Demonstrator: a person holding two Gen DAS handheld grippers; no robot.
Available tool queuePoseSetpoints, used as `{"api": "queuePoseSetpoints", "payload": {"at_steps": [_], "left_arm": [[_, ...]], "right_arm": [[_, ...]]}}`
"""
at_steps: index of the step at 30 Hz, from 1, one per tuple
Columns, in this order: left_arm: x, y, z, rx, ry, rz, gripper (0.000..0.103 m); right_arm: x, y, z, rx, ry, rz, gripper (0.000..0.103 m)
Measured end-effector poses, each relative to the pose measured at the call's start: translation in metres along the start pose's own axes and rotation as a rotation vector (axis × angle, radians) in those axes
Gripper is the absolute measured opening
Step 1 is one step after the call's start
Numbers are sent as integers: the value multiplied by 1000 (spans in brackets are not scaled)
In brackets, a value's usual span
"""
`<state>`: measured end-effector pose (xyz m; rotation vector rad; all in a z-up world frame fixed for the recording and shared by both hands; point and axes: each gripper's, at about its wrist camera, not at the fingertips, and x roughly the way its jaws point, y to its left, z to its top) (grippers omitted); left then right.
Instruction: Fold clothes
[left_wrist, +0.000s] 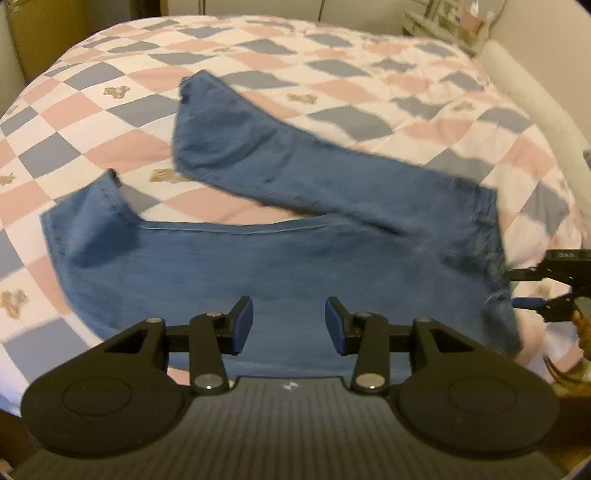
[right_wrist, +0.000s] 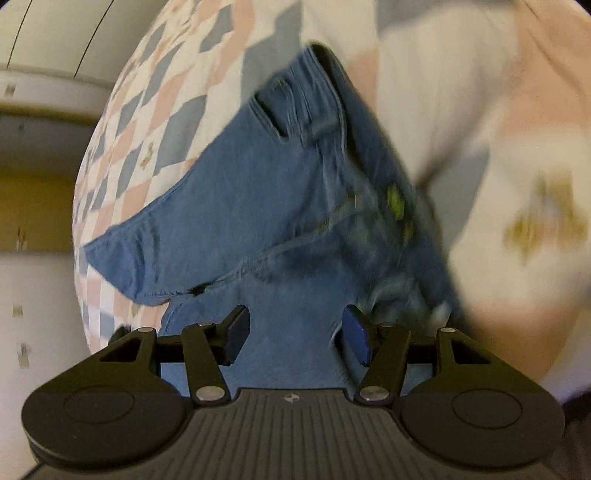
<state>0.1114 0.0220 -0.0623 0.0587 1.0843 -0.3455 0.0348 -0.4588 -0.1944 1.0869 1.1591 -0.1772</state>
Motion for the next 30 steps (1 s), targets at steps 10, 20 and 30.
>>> {"api": "queuePoseSetpoints", "payload": {"at_steps": [10,20,30], "left_arm": [[3,149,3,-159,41,52,39],[30,149,-17,-200,73,60,45],[57,226,-13,-510,55,99,55]], "right_arm": [[21,9,-152,227,-47,-64,58],[22,-72,-154,444,-293,-178,63],[48,-115,-136,540,-417,-111,54]]}}
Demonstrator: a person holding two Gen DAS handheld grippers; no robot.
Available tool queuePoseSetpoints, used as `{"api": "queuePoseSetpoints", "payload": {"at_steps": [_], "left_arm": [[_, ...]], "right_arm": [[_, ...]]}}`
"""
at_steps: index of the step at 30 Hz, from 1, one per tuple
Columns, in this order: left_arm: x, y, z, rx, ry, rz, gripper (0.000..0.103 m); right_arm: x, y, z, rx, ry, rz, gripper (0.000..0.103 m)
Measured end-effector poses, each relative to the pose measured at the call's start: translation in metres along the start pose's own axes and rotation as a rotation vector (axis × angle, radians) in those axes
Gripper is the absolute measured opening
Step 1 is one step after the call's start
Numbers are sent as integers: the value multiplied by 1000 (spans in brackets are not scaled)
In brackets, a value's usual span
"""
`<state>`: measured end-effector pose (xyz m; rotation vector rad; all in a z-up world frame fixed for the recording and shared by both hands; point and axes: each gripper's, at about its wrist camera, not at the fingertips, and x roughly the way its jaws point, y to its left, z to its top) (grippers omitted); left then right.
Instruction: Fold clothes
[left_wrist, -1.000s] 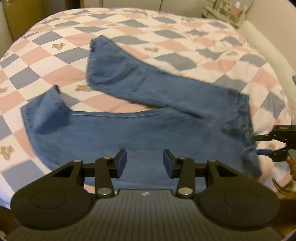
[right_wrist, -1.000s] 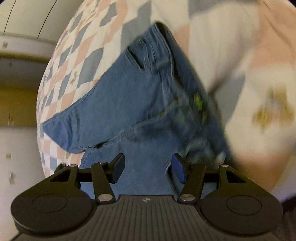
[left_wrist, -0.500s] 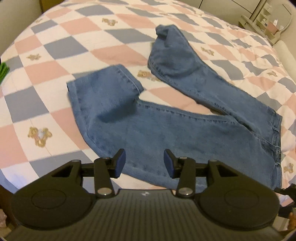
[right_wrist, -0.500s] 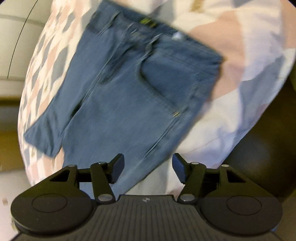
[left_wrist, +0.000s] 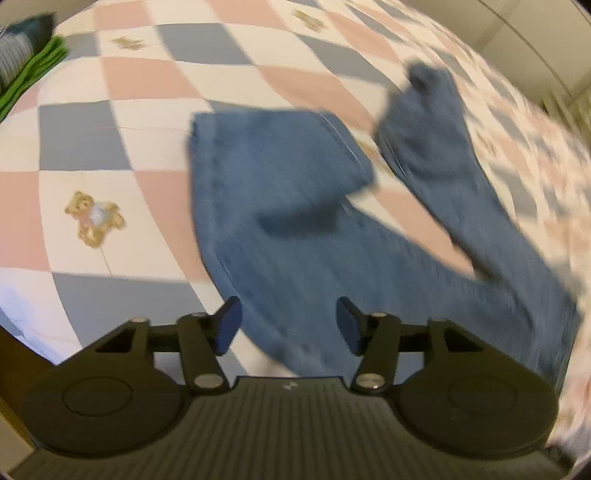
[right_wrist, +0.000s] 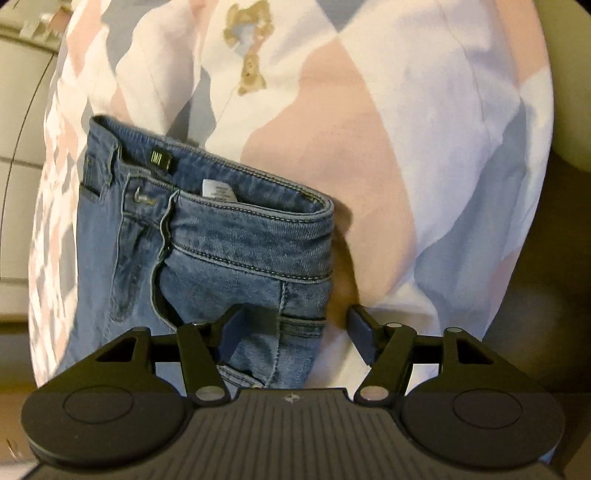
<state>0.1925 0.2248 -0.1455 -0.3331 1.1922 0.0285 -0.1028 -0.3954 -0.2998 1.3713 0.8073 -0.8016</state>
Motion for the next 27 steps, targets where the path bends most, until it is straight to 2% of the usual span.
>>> {"api": "queuePoseSetpoints", "payload": {"at_steps": [1,3,5,7,10,12,14,15,17,18,19,20,22,23,25,27], "left_arm": [[4,9,10,-32,-8,0,55],[11,25,28,-88,-20,-5,55],[21,44,46,-147,-39,-14,55],[33,64,63,-208,-59,-29,55],[56,92,86,-285,-81,-60,55],[75,100,100,-268,-79,-58,55],[93,103,111,-246,-77,-69,55],[102,105,116,-241,-76,-78,54],[116,107,124,-253,-68,-120,41],[117,106,128,-238,-66,-122,21],[117,104,131,-224,-64,-124,10],[116,102,134,-209,-63,-126,3],[84,104,137,-182,-139,-149,1],[68,105,138,-168,-177,-160,1],[14,117,129,-171,-291,-160,1],[-33,129,114,-144,-344,-159,2]], "right_arm": [[-1,-2,0,19,-4,16,48],[-9,-3,1,38,-29,32,30],[-20,-4,3,57,-66,62,18],[-30,-4,5,76,-103,92,15],[-34,-4,-1,90,-135,123,17],[-32,-5,-8,118,-160,140,34],[-26,-2,-13,130,-178,144,44],[-20,2,-16,118,-186,135,45],[-13,8,-22,106,-192,116,46],[-11,8,-25,116,-203,111,46],[-9,9,-28,126,-214,106,46],[-6,12,-29,130,-223,91,36],[-10,22,-27,86,-231,24,15],[-17,27,-25,59,-237,4,10],[-38,41,-20,-12,-257,27,9],[-66,57,-15,-89,-285,75,7]]}}
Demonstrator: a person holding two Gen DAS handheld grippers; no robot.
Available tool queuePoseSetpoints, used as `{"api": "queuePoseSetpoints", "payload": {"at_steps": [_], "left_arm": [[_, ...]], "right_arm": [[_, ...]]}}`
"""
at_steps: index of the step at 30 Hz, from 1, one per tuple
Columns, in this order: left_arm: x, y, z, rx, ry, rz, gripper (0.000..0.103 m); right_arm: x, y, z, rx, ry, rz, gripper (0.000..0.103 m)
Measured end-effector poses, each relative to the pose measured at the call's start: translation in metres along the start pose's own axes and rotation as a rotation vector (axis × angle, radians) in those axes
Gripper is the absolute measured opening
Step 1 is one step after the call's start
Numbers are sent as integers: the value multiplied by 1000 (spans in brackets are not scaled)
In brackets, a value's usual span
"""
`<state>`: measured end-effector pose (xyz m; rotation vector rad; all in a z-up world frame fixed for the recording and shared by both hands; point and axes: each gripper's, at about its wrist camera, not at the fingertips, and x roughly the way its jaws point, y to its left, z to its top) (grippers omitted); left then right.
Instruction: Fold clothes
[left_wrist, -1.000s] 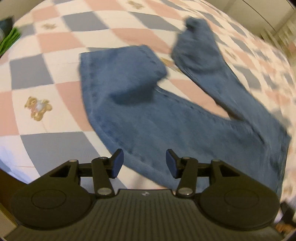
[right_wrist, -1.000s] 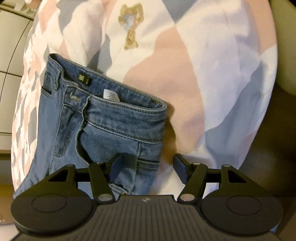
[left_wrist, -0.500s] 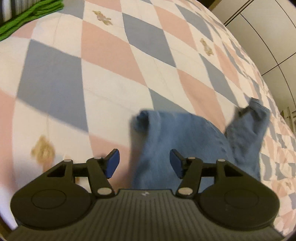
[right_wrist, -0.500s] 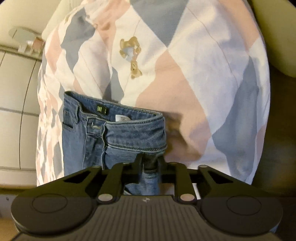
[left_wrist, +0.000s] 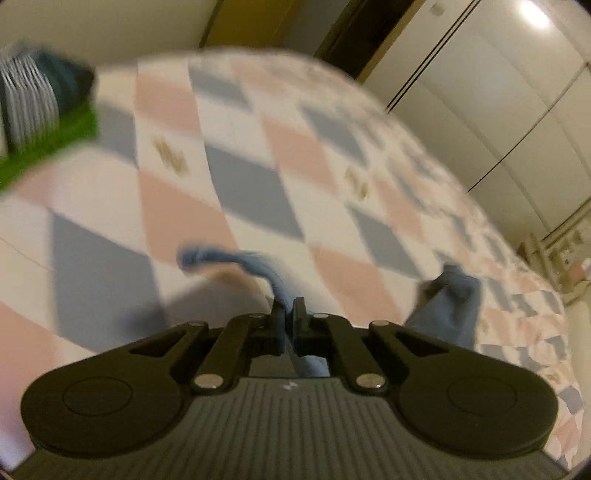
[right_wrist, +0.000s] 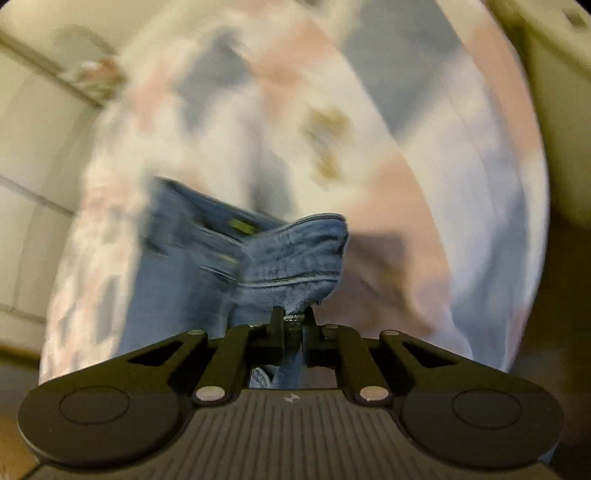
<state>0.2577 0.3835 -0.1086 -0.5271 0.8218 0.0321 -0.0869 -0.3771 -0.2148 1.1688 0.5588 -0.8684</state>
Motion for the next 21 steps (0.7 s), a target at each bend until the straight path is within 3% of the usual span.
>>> {"api": "queuePoseSetpoints", "payload": {"at_steps": [3,4,6,8,11,14,16,17,19,21], "left_arm": [[-32,-1,-25,131,58,74,4],[-25,4,-41,137,95,106,6],[-6,17,-71,107,154,159,12],[25,38,-108,43,242,234,17],[28,50,-128,24,248,276,19],[13,49,-126,44,226,325,23],[-3,47,-114,85,191,386,31],[-11,45,-109,91,173,412,31],[-24,40,-103,90,132,432,31],[-25,27,-109,85,137,450,32]], "right_arm": [[-30,19,26,-86,-15,54,7],[-40,25,35,-115,-20,72,6],[-50,26,46,-146,-36,61,6],[-46,10,44,-141,-28,-5,7],[-23,-24,33,-126,44,-131,10],[6,-51,20,-62,132,-278,27],[4,-44,21,-76,106,-326,39],[4,-37,23,-105,105,-365,54],[-3,-21,29,-205,38,-463,54],[-10,-16,35,-216,-25,-440,54]]}}
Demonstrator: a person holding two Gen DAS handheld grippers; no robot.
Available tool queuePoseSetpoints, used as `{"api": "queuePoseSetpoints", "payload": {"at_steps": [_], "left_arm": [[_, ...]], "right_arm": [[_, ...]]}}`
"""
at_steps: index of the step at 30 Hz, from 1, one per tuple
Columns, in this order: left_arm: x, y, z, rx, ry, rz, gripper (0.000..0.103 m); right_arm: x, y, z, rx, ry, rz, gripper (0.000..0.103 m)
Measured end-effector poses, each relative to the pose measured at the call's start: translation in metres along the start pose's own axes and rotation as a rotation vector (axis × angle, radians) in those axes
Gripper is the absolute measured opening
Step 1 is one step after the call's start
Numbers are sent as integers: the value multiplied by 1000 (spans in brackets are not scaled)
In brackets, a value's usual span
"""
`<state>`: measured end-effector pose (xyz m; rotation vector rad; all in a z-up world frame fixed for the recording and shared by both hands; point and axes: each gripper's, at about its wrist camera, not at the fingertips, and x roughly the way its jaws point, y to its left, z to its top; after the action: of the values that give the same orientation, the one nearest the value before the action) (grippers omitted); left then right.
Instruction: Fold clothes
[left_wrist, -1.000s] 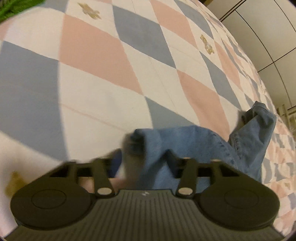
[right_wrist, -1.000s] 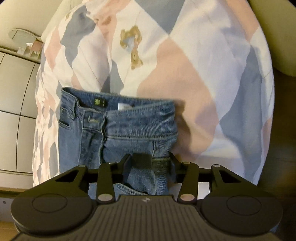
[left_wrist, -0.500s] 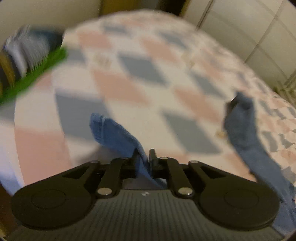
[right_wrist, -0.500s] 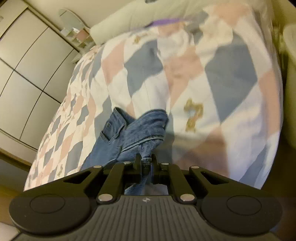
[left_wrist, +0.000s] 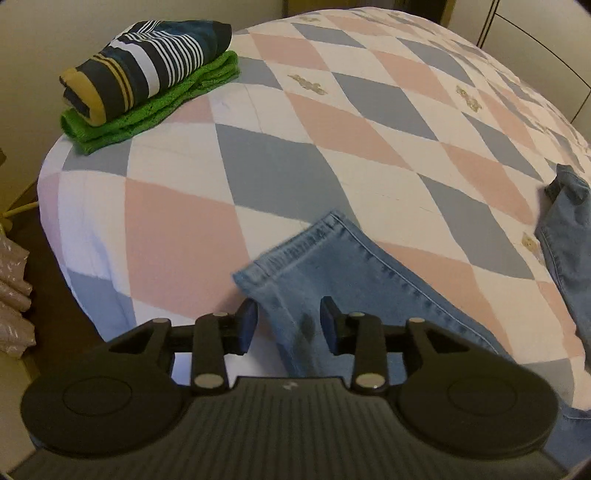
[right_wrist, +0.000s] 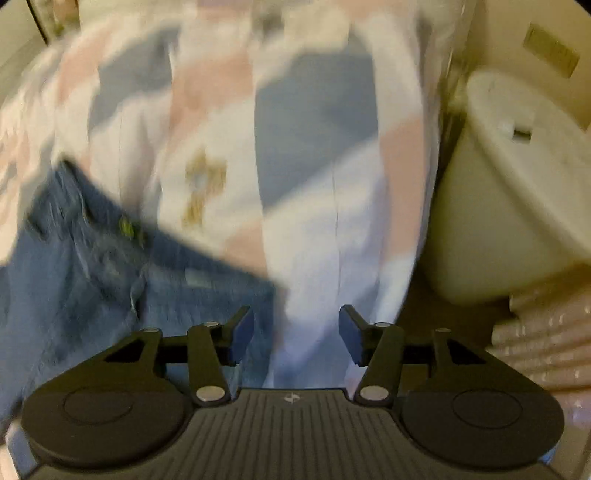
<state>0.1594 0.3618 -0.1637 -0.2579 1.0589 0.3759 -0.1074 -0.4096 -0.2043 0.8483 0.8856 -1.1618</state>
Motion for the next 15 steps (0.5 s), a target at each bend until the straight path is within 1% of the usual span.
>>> {"api": "queuePoseSetpoints", "payload": {"at_steps": [1,3,4,5,6,8,10,12,14,15], "left_arm": [[-2,-10,-3,7,7,1,30],[-6,-29,-8,20,20,1,30],[-10,-40,-8,13,16,-44,30],[-17,-50,-9,10,18,-98,31],[-20,-62,-7,20,19,-138,32],[-21,-86,-1,24,28,-220,32],[-12,-107,7,7,82,-318,32],[-4,-132,15,22,108,-372,33],[4,-154,23,50,120,-442,37],[9,-165,27,62,125,-473,43]], "right_arm": [[-2,-1,3,15,-21,38,54],[13,2,3,7,73,81,53],[22,3,3,3,122,102,52],[26,8,4,-13,146,53,51],[26,9,4,-8,126,29,51],[15,10,10,36,52,77,51],[8,23,23,59,23,168,51],[2,45,32,66,36,298,51],[2,78,31,57,85,407,52],[-1,96,27,48,105,453,52]]}}
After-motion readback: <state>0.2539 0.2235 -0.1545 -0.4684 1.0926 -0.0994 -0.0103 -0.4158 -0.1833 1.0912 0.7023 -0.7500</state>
